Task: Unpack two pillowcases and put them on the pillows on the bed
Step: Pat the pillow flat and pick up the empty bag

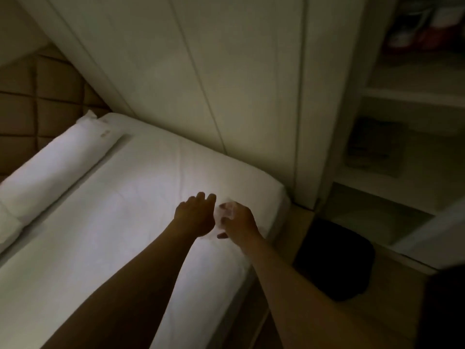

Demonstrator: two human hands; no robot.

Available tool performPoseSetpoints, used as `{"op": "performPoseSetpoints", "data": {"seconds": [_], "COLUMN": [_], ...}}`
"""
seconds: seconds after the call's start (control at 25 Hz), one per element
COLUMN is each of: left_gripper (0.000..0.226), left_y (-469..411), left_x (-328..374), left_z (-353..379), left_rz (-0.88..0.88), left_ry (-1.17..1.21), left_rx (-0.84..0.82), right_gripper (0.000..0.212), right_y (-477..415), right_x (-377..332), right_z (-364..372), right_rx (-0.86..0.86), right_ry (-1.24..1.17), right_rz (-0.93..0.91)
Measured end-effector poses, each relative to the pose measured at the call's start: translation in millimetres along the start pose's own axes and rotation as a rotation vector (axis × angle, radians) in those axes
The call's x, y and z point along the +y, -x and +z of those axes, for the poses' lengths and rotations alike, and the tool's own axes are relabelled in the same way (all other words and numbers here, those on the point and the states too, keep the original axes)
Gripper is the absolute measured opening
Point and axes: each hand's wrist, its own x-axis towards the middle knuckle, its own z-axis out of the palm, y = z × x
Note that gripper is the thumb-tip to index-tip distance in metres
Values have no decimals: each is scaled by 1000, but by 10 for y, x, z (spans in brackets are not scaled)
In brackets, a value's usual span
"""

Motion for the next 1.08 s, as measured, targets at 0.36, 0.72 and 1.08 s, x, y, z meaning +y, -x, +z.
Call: {"op": "performPoseSetpoints", "data": {"seconds": [0.36,0.72,1.08], "left_gripper": [46,56,54], "left_y": [-23,-382,-1184], "left_x": [1502,2187,2989], "left_z": [-368,626,2223], "left_rz": [156,210,307], "left_ry": [232,208,181], "left_rx": [-41,-340,-503], "right_gripper": [33,22,48], "right_y": [728,656,-419], "right_x": [0,1502,3368], "right_z": [-1689,-2637,-2931], "right_rx": [224,547,664], "right_ry": [-54,-550,-615], "right_rz": [126,585,643]}}
